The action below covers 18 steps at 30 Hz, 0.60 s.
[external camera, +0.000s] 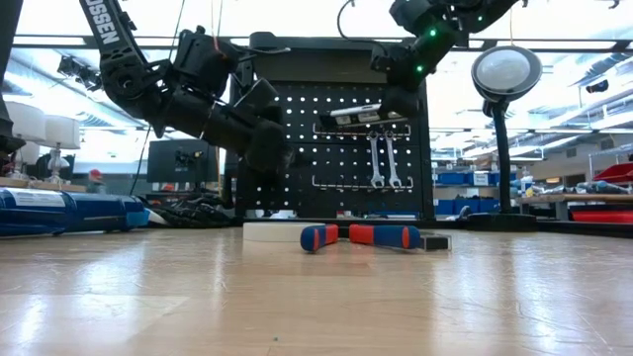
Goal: Hang tools onto peg board
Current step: Remove the black spirit level from the black peg board
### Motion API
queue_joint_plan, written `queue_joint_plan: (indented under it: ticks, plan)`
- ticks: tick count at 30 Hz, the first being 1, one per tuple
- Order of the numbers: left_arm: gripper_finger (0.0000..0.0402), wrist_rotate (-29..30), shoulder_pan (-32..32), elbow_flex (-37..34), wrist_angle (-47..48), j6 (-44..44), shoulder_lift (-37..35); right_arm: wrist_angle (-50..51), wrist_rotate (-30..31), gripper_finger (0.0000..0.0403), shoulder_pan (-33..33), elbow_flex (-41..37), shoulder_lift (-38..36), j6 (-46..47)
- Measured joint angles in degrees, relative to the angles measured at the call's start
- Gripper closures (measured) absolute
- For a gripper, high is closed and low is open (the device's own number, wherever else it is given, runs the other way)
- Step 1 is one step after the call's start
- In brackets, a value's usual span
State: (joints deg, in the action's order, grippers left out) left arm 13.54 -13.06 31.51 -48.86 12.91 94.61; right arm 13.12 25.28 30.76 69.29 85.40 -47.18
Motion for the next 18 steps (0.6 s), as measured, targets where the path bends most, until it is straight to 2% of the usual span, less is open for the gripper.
queue_joint_plan:
  ticks: [8,9,12,16,18]
  plan:
    - [0.0229,2.82,0.04,0.0,-1.29,-1.05,0.0,8.72,4.1,0.032,-6.74,0.23,-0.34,11.27]
    - [0.0229,2.92,0.04,0.0,-1.61,-1.05,0.0,10.85,1.15,0.032,-7.41,0.19,-0.3,11.51]
    - [0.0229,3.68,0.04,0.0,-2.03,-1.03,0.0,14.63,-2.37,0.0321,-9.25,-0.34,0.27,14.97]
    - [0.0229,5.18,0.04,0.0,-2.36,-0.87,0.0,16.42,-3.33,0.0321,-10.48,0.06,-0.44,21.55]
    - [0.0229,5.31,0.04,0.0,-2.36,-0.87,0.0,19.24,-7.95,0.0321,-11.14,-0.17,-0.1,24.65]
